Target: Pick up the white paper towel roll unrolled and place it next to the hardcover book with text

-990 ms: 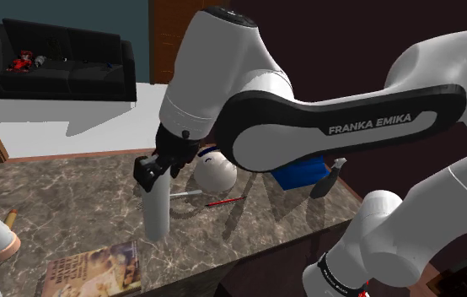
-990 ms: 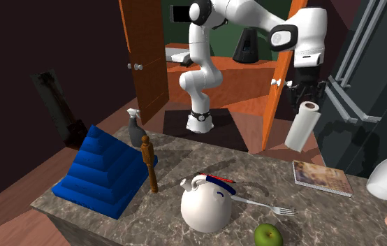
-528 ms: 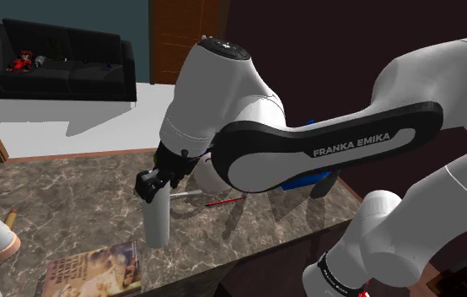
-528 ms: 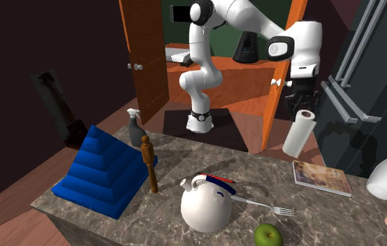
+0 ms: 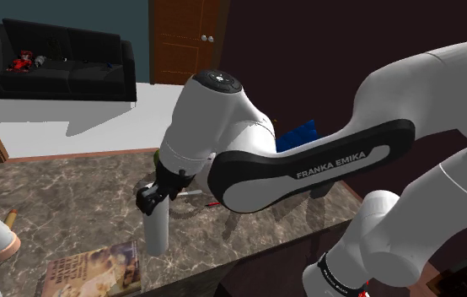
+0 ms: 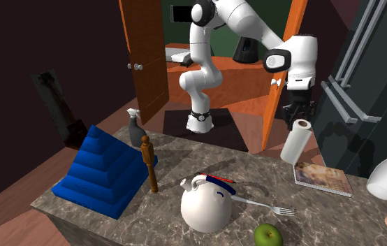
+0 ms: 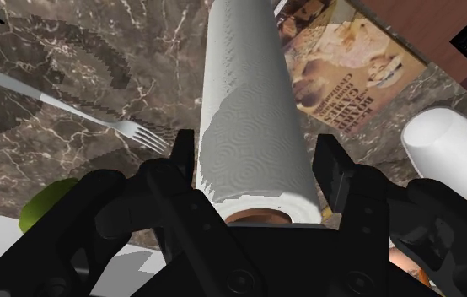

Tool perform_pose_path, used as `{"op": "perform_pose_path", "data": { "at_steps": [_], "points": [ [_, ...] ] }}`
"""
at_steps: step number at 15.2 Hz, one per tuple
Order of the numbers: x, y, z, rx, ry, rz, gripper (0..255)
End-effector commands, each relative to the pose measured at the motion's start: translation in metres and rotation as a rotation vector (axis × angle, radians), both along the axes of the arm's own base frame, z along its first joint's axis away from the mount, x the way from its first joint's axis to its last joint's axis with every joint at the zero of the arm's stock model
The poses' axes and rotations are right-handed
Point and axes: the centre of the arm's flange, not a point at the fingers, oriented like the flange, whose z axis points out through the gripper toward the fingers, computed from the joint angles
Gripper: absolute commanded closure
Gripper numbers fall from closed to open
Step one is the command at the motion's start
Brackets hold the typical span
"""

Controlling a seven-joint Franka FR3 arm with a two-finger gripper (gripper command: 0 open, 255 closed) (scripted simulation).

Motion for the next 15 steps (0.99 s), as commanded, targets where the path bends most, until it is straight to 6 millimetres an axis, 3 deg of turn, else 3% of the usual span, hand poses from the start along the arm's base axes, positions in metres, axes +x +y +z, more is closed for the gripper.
{"op": "perform_pose_path", "data": {
  "at_steps": [1,12,15],
  "points": [
    [0.0,-0.001,-0.01,0.0,0.0,0.0,255],
    [0.0,-0.001,-0.067,0.0,0.0,0.0,255],
    [0.0,-0.001,-0.067,0.0,0.0,0.0,255]
  ]
}}
